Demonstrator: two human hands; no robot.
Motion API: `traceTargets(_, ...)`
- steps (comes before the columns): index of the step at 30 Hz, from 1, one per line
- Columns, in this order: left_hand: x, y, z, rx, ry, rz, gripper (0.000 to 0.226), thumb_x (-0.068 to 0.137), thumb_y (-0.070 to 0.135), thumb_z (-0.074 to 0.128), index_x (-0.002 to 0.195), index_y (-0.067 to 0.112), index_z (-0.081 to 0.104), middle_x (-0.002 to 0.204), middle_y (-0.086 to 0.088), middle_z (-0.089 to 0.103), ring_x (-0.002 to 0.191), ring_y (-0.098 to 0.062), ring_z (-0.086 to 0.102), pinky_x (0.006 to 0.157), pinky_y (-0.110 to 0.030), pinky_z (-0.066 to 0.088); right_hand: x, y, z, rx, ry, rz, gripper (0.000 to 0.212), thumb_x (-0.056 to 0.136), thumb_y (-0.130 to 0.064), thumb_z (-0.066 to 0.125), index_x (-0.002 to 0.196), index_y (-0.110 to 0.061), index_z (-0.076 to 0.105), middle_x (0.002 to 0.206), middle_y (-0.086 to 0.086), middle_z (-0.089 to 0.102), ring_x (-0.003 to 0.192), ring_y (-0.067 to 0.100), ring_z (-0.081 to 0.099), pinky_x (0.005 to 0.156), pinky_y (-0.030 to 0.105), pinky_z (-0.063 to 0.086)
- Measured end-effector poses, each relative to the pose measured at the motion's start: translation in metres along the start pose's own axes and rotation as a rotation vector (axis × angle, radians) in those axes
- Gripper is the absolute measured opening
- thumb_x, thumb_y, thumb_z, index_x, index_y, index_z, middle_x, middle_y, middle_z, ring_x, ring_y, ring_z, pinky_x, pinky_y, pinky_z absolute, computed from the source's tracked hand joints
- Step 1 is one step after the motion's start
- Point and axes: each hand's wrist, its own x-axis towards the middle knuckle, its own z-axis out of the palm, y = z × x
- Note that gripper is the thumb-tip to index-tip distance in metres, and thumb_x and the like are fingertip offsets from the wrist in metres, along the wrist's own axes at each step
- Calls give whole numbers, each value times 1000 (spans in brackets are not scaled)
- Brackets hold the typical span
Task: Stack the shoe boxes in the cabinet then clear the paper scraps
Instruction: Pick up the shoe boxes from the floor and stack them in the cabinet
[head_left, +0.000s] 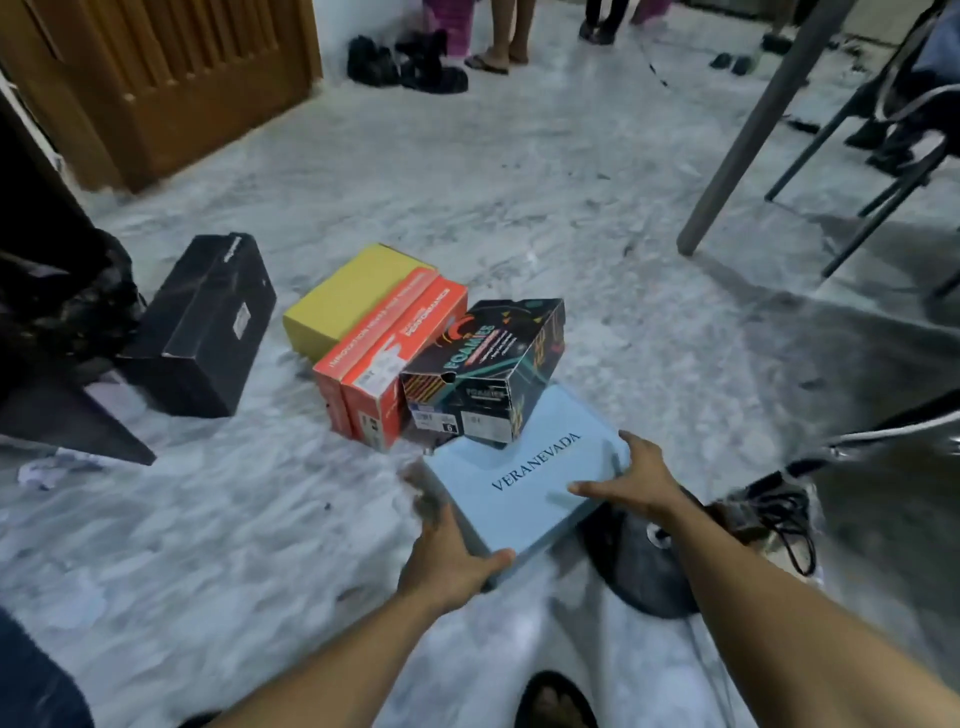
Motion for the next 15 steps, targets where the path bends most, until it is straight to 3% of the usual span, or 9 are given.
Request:
traceTargets(2, 13, -16, 20, -49, -42, -50, 135, 44, 79, 78, 153, 40, 7, 152, 8, 44, 130, -20, 53, 98, -43, 54, -1, -1, -1, 16, 23, -13, 139, 42, -59, 97, 153, -9, 30, 153, 7, 35, 140, 25, 40, 111, 46, 43)
traceTargets(4, 17, -21, 33, -99, -76, -89, 143, 43, 77, 81, 154, 41, -2, 152, 8, 44, 131, -20, 52, 102, -42, 52, 4, 1, -3, 80, 21, 12, 127, 54, -36, 99, 153, -1, 27, 146, 2, 38, 132, 18, 41, 105, 36, 44)
traceTargets(6, 17, -20, 41, -150, -85, -81, 147, 46, 71, 86, 156, 36, -5, 152, 11, 44, 133, -18, 50, 104, -38, 49, 15, 10, -2, 147, 22, 29, 126, 57, -29, 98, 156, -6, 23, 148, -1, 38, 132, 17, 42, 98, 29, 43)
traceTargets(9, 16, -22, 49, -220, -17, -42, 130, 54, 52, 92, 155, 28, 12, 140, 15, 52, 128, -14, 53, 101, -35, 49, 11, 13, 4, 207, 67, 47, 135, 49, -41, 100, 158, -14, 24, 157, 5, 33, 140, 24, 40, 110, 37, 41)
traceTargets(12, 8, -24, 41, -214, 125, -35, 116, 45, 59, 87, 143, 38, 30, 128, 15, 57, 120, -13, 57, 93, -41, 56, -1, 24, 13, 165, 67, 42, 149, 29, -67, 95, 155, -18, 32, 147, 3, 41, 134, 23, 45, 109, 48, 45)
traceTargets(15, -2, -30, 23, -158, 195, -36, 123, 42, 64, 83, 147, 38, 26, 125, 4, 51, 115, -17, 49, 92, -42, 53, -14, 39, 23, 128, 28, 12, 130, 26, -73, 93, 138, -19, 56, 132, 3, 59, 119, 18, 59, 99, 44, 54)
